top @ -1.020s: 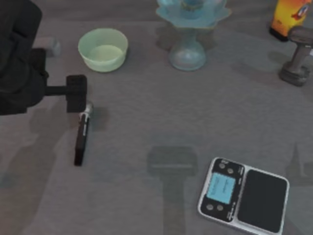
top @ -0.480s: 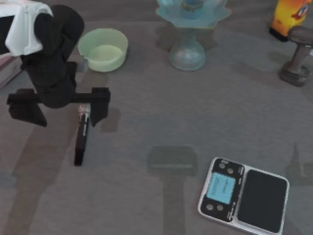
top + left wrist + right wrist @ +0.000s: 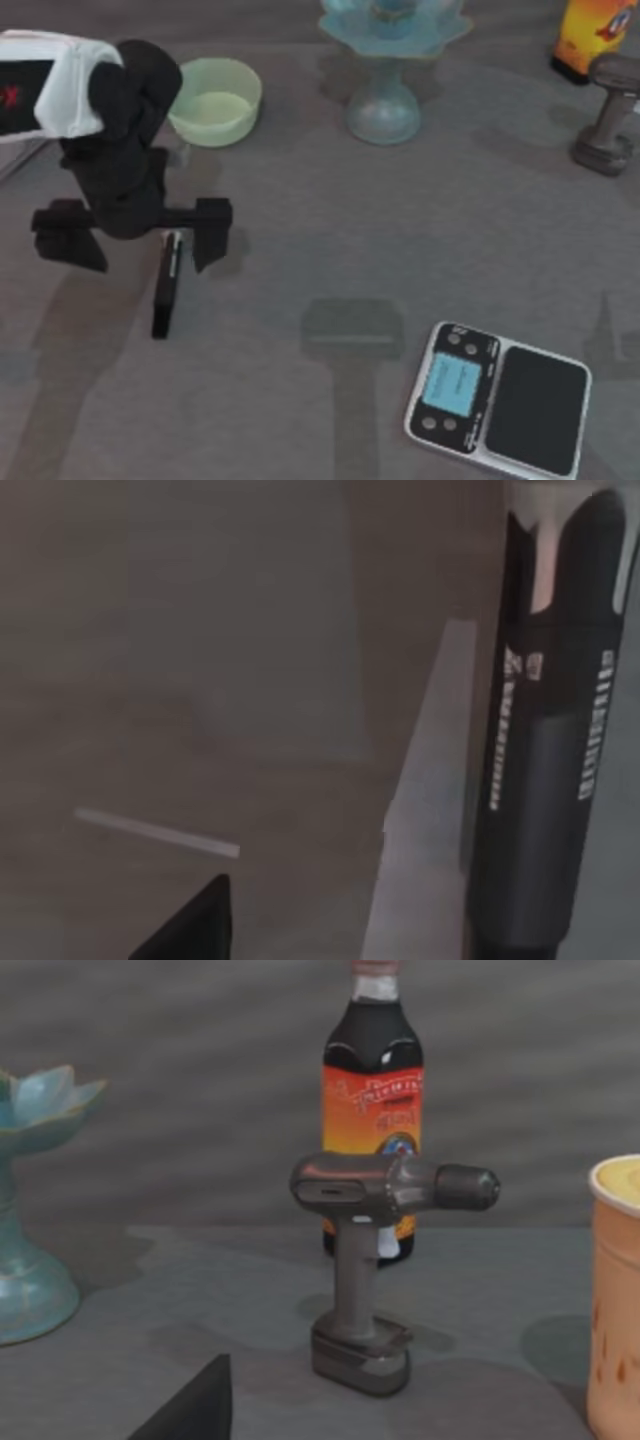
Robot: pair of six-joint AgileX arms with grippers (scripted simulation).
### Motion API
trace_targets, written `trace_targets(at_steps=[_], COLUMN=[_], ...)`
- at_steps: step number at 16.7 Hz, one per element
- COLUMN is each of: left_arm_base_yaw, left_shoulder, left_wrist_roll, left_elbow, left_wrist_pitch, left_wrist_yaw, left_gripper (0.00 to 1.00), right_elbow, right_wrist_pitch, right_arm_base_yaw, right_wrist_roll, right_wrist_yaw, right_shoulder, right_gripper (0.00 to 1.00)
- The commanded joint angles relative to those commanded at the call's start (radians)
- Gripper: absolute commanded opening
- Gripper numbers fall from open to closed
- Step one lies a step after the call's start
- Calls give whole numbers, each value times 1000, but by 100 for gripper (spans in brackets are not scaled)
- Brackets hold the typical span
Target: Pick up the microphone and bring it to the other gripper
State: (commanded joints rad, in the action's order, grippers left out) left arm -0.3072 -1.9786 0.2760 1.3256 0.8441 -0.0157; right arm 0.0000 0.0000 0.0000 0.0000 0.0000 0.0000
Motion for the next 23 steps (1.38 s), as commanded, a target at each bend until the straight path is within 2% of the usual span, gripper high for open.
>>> trace_targets(at_steps=[5,10,23], left_arm_base_yaw=[2,2,2], left_shoulder=[-116,-131,-131], left_wrist_roll=[-3,-3,-3], left_elbow=[-86,-96,-96], left_wrist_pitch=[-208,-228,-228], left_wrist_yaw=[1,1,1], left_gripper=[100,100,2], right_elbow=[0,0,0], right_wrist_pitch=[0,0,0], right_arm_base_yaw=[0,0,0], right_wrist_roll=[0,0,0], right_wrist_yaw=[0,0,0], right_shoulder=[0,0,0], right_gripper=[100,100,100])
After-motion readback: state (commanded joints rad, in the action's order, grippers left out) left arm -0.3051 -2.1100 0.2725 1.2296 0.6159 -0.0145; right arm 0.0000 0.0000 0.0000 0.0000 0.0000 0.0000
